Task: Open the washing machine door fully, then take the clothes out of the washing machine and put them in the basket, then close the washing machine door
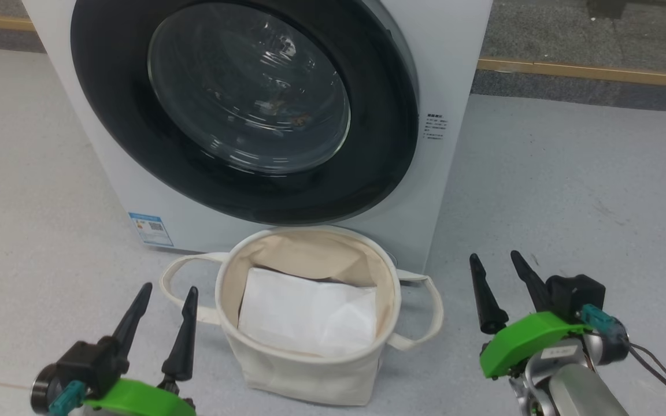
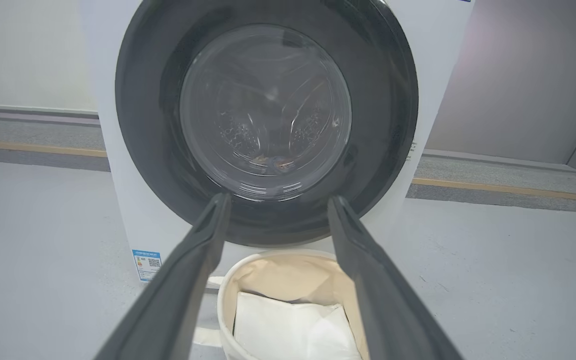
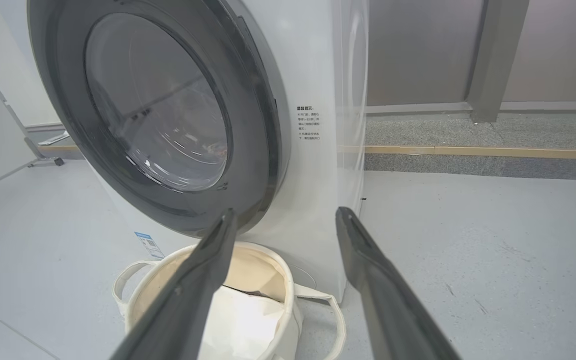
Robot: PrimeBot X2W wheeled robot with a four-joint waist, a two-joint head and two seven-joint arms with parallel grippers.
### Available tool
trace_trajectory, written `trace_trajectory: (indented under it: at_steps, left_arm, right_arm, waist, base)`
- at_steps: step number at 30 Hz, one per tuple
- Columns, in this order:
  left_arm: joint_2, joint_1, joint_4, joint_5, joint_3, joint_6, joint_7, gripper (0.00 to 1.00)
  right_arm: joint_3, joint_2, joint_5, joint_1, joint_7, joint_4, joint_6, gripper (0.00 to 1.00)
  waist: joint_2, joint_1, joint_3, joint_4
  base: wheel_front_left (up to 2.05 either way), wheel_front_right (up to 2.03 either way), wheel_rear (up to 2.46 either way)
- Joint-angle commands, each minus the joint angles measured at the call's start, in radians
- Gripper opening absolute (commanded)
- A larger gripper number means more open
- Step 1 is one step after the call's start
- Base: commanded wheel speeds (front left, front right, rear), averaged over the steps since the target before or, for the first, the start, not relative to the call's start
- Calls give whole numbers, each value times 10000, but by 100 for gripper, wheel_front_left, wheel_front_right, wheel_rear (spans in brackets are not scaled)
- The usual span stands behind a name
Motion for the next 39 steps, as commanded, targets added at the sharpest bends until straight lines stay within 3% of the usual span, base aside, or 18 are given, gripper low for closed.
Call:
trace_trajectory:
  at_steps: [1, 12, 39]
  left_arm:
    - [333, -598, -373, 305, 351, 37, -177, 100]
    - [517, -614, -377, 1315, 393, 93, -492, 100]
    - [375, -536, -317, 1043, 777, 32, -492, 100]
  right_arm:
    - [241, -87, -397, -554, -167, -364, 2, 100]
    - [384, -56, -1636, -572, -511, -463, 2, 100]
    - [133, 28, -1328, -627, -716, -332, 2, 100]
  waist:
    - [-1, 0, 3, 10]
    - [-1, -1, 12, 30]
    - [-1, -1, 106, 130]
  base:
    - [0, 0, 0]
    - [0, 0, 0]
    - [0, 0, 0]
